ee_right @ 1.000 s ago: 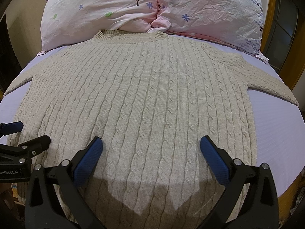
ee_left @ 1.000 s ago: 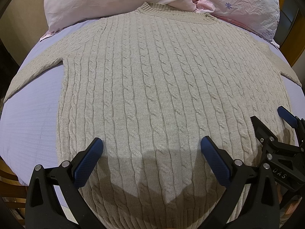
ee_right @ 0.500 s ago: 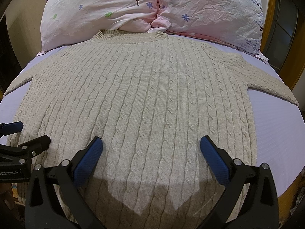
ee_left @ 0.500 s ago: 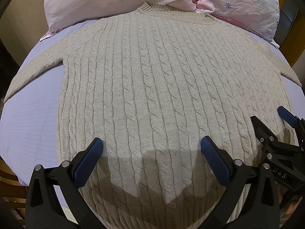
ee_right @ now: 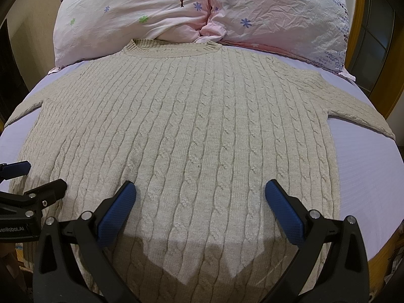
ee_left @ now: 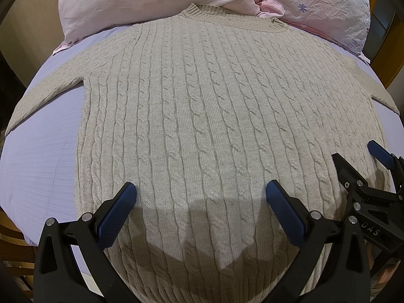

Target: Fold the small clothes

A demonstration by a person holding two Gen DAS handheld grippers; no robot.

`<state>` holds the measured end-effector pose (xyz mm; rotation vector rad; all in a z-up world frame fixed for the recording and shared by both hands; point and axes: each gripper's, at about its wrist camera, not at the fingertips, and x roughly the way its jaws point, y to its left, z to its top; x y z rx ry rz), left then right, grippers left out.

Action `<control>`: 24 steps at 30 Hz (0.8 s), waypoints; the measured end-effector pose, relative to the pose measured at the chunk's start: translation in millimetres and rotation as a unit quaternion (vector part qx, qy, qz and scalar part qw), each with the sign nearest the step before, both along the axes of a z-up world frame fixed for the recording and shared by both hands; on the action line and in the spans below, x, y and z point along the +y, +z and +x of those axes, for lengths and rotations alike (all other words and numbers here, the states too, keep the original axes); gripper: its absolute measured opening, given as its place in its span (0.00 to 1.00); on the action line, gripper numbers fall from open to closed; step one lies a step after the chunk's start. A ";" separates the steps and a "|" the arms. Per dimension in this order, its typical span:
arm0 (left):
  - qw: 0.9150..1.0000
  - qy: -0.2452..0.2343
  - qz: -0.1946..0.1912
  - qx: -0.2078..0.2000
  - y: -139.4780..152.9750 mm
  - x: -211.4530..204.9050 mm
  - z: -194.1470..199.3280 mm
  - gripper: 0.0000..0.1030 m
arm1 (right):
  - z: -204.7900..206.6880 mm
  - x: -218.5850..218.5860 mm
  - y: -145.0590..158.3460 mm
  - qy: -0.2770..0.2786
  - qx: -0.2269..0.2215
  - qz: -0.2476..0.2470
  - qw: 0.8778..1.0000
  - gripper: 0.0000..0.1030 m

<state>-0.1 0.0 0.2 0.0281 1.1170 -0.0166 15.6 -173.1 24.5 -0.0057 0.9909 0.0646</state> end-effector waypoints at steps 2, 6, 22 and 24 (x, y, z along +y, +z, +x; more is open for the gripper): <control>1.000 0.000 0.000 0.000 0.0 0.0 0.0 0.99 | 0.8 0.2 0.0 0.000 0.002 0.000 1.000 0.98; 1.000 0.000 0.000 0.000 0.0 0.0 -0.1 0.99 | 0.7 -0.1 1.2 -0.001 0.005 -0.001 1.000 0.98; 1.000 0.000 0.000 0.001 -0.2 0.0 -0.1 0.99 | 2.3 0.6 2.1 0.002 0.009 -0.005 1.000 0.98; 1.000 0.000 0.000 0.001 -0.3 -0.1 -0.2 0.99 | 2.5 0.4 2.7 0.004 0.007 -0.004 1.000 0.98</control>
